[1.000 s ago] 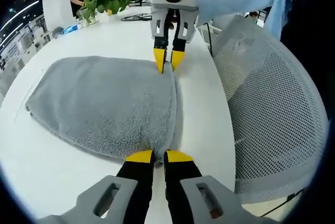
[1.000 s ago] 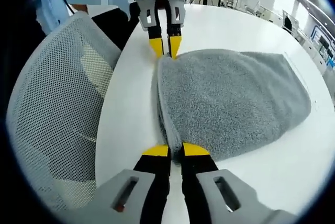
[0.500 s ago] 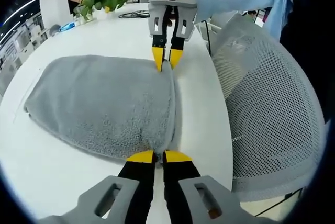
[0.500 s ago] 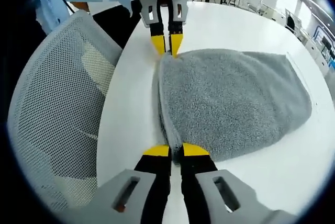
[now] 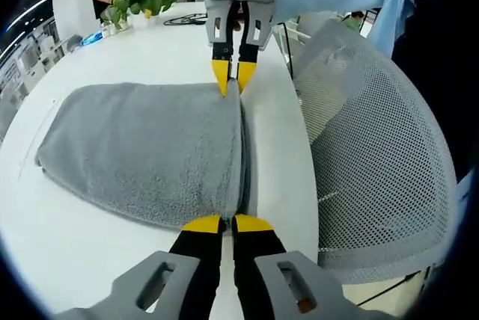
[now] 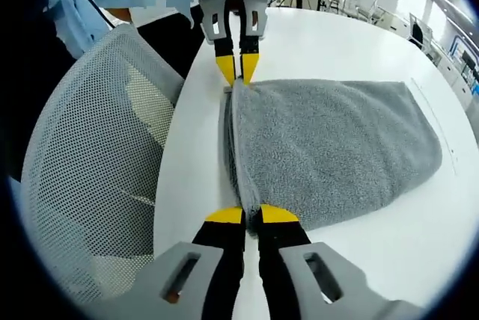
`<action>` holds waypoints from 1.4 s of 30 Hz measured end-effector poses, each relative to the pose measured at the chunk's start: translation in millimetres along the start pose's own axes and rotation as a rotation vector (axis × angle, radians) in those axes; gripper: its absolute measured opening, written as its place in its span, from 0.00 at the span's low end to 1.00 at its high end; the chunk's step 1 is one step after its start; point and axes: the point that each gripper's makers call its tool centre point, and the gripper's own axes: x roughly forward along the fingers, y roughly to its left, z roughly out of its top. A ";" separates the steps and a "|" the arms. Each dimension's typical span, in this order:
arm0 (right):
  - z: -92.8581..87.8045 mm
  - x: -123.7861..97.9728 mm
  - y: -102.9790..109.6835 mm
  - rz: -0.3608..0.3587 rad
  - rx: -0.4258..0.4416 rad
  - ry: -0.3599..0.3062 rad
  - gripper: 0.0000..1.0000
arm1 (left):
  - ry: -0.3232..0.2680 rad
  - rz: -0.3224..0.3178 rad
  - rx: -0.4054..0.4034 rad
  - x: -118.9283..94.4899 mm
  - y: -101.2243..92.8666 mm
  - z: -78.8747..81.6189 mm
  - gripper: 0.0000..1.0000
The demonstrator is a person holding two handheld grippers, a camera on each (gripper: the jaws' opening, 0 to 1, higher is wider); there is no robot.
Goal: Fold the towel on the table until its edges align and the towel forms a compact rectangular stack.
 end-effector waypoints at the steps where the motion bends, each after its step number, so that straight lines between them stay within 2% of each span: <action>1: -0.9 0.7 0.2 0.001 0.002 0.000 0.03 | 0.004 0.001 0.005 0.8 -0.2 -0.7 0.03; 6: -2.6 2.4 0.2 0.003 0.026 -0.003 0.03 | 0.015 0.005 0.018 3.3 0.0 -3.9 0.04; 7: -3.3 3.0 -0.3 0.002 0.029 -0.003 0.03 | 0.022 0.016 0.058 4.0 0.6 -4.3 0.04; 9: -2.8 3.5 1.5 0.000 0.027 0.001 0.03 | 0.034 0.012 0.048 4.8 -5.8 -2.5 0.05; 11: -3.7 4.5 2.1 -0.004 0.020 0.007 0.03 | 0.052 0.015 0.081 4.7 -12.0 0.5 0.08; 13: -5.4 4.4 0.8 -0.008 0.018 0.011 0.03 | 0.066 0.002 0.076 8.5 -12.1 -6.6 0.15; 15: -6.1 4.5 0.3 -0.010 0.015 0.014 0.03 | 0.072 0.002 0.111 7.2 -19.5 -2.1 0.19; 18: -6.3 5.8 0.5 -0.011 0.010 0.018 0.03 | 0.087 0.011 0.159 7.6 -20.6 -3.9 0.20; 19: -6.6 6.2 0.4 -0.011 0.011 0.020 0.04 | 0.095 0.013 0.176 8.4 -20.0 -5.4 0.20; 20: -6.9 6.7 0.2 -0.011 0.011 0.021 0.04 | 0.113 0.022 0.231 8.9 -16.7 -7.6 0.20; 25: -7.0 8.0 0.7 -0.012 0.017 0.023 0.04 | 0.128 0.030 0.299 11.0 -14.4 -11.5 0.18; 29: -7.4 7.5 0.0 -0.017 0.020 0.018 0.04 | 0.109 0.055 0.310 10.7 -7.2 -11.5 0.11; 33: -7.4 8.0 0.5 -0.017 0.026 0.014 0.04 | 0.079 0.043 0.240 8.7 -5.9 -8.3 0.07; 42: -6.1 7.2 1.0 -0.011 0.033 0.009 0.04 | 0.052 0.029 0.174 5.8 -7.4 -5.5 0.06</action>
